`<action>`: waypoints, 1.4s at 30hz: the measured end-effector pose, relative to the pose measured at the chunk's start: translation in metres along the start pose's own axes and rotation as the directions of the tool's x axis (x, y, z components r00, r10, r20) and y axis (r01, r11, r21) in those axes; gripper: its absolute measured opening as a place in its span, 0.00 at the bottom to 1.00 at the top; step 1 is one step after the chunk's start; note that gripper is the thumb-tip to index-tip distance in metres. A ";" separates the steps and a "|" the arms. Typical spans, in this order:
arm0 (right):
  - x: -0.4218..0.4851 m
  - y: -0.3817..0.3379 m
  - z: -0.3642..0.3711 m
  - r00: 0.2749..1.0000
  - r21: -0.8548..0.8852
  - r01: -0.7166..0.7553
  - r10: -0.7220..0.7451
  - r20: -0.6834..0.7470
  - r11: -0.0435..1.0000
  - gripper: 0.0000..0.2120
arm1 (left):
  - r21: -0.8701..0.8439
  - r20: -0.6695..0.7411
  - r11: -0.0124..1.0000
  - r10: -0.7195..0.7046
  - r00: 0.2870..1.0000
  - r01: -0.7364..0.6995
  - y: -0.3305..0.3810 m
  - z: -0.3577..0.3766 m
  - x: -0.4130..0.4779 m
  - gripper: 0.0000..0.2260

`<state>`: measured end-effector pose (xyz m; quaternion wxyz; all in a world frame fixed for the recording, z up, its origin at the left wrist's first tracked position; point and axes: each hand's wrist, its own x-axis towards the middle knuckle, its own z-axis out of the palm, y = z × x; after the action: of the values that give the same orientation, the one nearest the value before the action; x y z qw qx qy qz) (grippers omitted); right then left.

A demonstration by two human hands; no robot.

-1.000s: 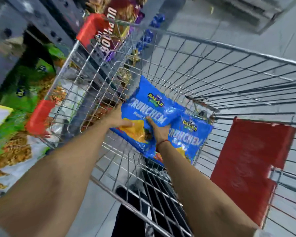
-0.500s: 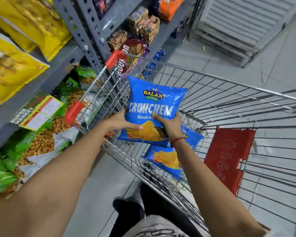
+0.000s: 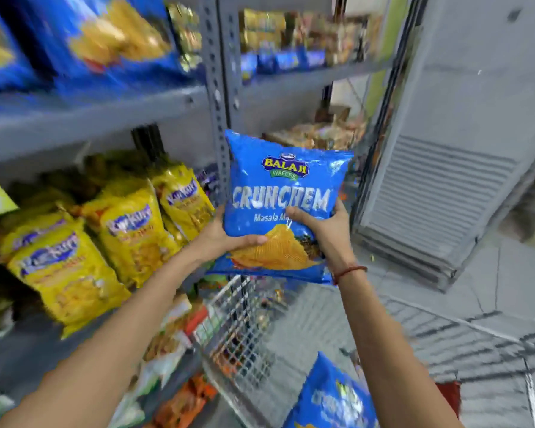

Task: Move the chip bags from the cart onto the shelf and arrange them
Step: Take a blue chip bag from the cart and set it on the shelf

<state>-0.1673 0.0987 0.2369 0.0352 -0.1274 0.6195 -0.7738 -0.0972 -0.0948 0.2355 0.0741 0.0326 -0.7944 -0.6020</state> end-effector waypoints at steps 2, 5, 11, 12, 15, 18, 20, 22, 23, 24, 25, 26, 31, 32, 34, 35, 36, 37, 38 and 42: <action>0.009 -0.041 0.020 0.995 0.032 0.086 -0.087 0.051 0.996 0.27 | 0.058 -0.092 0.991 0.127 0.988 -0.122 0.040 -0.023 -0.003 0.43; 0.017 -0.099 0.054 0.970 0.082 0.200 -0.209 0.122 0.976 0.27 | 0.125 -0.219 0.968 0.240 0.946 -0.217 0.095 -0.057 -0.014 0.46; 0.029 -0.184 0.135 0.883 0.204 0.327 -0.376 0.282 0.923 0.28 | 0.218 -0.400 0.896 0.444 0.802 -0.388 0.170 -0.130 -0.040 0.42; 0.032 -0.193 0.150 0.867 0.219 0.339 -0.394 0.306 0.915 0.27 | 0.236 -0.429 0.891 0.453 0.782 -0.387 0.177 -0.144 -0.045 0.42; 0.036 -0.212 0.199 0.824 0.254 0.359 -0.433 0.366 0.898 0.28 | 0.256 -0.489 0.893 0.450 0.747 -0.371 0.193 -0.184 -0.060 0.43; 0.042 -0.219 0.249 0.785 0.265 0.359 -0.443 0.433 0.895 0.27 | 0.235 -0.546 0.907 0.421 0.724 -0.351 0.199 -0.224 -0.076 0.43; 0.048 -0.219 0.282 0.766 0.257 0.350 -0.433 0.475 0.901 0.25 | 0.223 -0.588 0.920 0.391 0.709 -0.322 0.199 -0.248 -0.086 0.44; 0.052 -0.215 0.311 0.749 0.239 0.335 -0.412 0.519 0.911 0.25 | 0.229 -0.617 0.926 0.376 0.691 -0.300 0.197 -0.269 -0.095 0.42; 0.052 -0.212 0.324 0.741 0.233 0.328 -0.403 0.537 0.915 0.24 | 0.237 -0.630 0.928 0.371 0.682 -0.287 0.194 -0.277 -0.100 0.40; 0.054 -0.208 0.337 0.735 0.228 0.332 -0.402 0.546 0.915 0.23 | 0.242 -0.647 0.931 0.364 0.670 -0.272 0.191 -0.284 -0.103 0.38; 0.055 -0.204 0.347 0.728 0.223 0.341 -0.407 0.552 0.913 0.23 | 0.244 -0.667 0.934 0.356 0.654 -0.260 0.188 -0.290 -0.105 0.37; 0.057 -0.200 0.357 0.723 0.215 0.346 -0.405 0.560 0.914 0.23 | 0.243 -0.686 0.937 0.348 0.639 -0.250 0.185 -0.296 -0.107 0.38; 0.066 -0.182 0.390 0.717 0.152 0.323 -0.346 0.605 0.934 0.33 | 0.212 -0.744 0.954 0.298 0.599 -0.211 0.167 -0.312 -0.106 0.39; 0.068 -0.178 0.393 0.722 0.145 0.315 -0.336 0.605 0.938 0.30 | 0.203 -0.749 0.958 0.284 0.598 -0.201 0.163 -0.314 -0.105 0.39; 0.070 -0.167 0.398 0.738 0.127 0.291 -0.307 0.601 0.948 0.27 | 0.184 -0.761 0.968 0.251 0.599 -0.171 0.157 -0.317 -0.102 0.41; 0.070 -0.162 0.400 0.751 0.119 0.269 -0.286 0.595 0.956 0.27 | 0.174 -0.766 0.972 0.234 0.599 -0.157 0.154 -0.319 -0.100 0.41; 0.070 -0.159 0.402 0.766 0.109 0.252 -0.267 0.585 0.961 0.28 | 0.167 -0.770 0.975 0.222 0.598 -0.146 0.153 -0.320 -0.099 0.42; 0.070 -0.156 0.405 0.776 0.104 0.247 -0.261 0.574 0.963 0.29 | 0.166 -0.772 0.976 0.217 0.597 -0.140 0.152 -0.320 -0.098 0.43; 0.070 -0.154 0.406 0.785 0.087 0.251 -0.255 0.565 0.964 0.31 | 0.165 -0.773 0.977 0.212 0.598 -0.133 0.151 -0.320 -0.097 0.43; 0.067 -0.152 0.408 0.825 -0.044 0.269 -0.206 0.527 0.962 0.49 | 0.123 -0.783 0.989 0.145 0.604 -0.078 0.153 -0.321 -0.097 0.47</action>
<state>-0.1175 -0.2683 0.4759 0.0962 -0.4084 0.6104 -0.6718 0.0543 -0.3453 0.4599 0.4524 0.2477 -0.7031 -0.4896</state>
